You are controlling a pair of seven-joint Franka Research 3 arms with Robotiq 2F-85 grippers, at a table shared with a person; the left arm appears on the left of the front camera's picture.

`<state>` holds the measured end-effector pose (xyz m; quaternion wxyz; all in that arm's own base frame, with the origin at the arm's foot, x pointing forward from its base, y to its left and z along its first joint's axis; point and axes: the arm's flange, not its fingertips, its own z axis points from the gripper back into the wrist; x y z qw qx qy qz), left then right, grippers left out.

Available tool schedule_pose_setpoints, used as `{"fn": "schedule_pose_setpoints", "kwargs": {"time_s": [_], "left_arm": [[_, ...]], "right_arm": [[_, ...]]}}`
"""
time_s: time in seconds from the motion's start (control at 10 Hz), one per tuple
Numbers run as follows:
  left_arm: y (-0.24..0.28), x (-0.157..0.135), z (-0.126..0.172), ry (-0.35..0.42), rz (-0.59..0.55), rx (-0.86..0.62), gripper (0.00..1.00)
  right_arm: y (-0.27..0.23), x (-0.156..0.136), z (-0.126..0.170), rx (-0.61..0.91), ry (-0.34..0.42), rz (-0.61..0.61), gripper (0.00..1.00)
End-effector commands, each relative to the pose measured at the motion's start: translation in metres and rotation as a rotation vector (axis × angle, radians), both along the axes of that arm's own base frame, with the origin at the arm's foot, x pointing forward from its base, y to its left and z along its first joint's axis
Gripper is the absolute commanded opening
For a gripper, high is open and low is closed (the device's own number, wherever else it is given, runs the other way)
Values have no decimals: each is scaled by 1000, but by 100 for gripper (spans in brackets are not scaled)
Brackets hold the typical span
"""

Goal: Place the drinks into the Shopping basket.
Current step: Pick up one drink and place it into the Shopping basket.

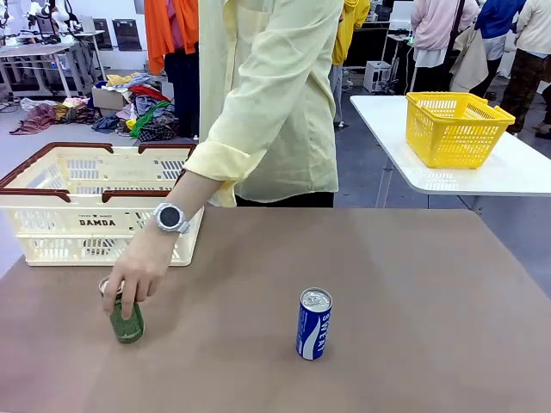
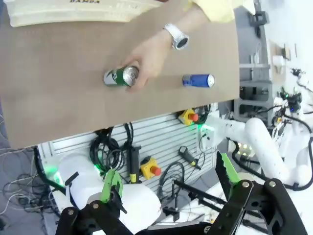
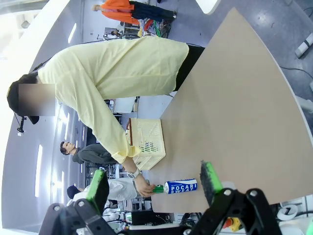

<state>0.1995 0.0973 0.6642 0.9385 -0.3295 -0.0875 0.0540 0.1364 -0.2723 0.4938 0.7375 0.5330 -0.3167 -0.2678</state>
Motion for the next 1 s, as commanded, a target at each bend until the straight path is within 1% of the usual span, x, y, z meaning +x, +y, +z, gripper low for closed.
{"fn": "schedule_pose_setpoints", "kwargs": {"time_s": [0.0,0.1,0.2,0.4,0.5,0.6,0.7,0.9], "left_arm": [[-17,26,-17,-30,-36,-34,100],[-17,27,-20,-21,-32,-29,100],[-21,25,-19,-43,-48,-16,100],[-28,22,-16,-60,-64,-13,100],[-46,32,-15,-15,-31,-2,100],[-71,43,-15,-29,-7,-54,100],[-116,61,-19,10,-5,-81,100],[-226,102,-42,150,130,-13,100]], "right_arm": [[-1,-2,2,-8,-35,-4,100],[-1,-2,2,-8,-35,-4,100],[-1,-2,2,-8,-35,-4,100],[-1,-2,2,-8,-35,-4,100],[-1,-2,2,-8,-35,-4,100],[-1,-2,2,-8,-35,-4,100],[-1,-2,2,-8,-35,-4,100],[-1,-2,2,-8,-35,-4,100]]}}
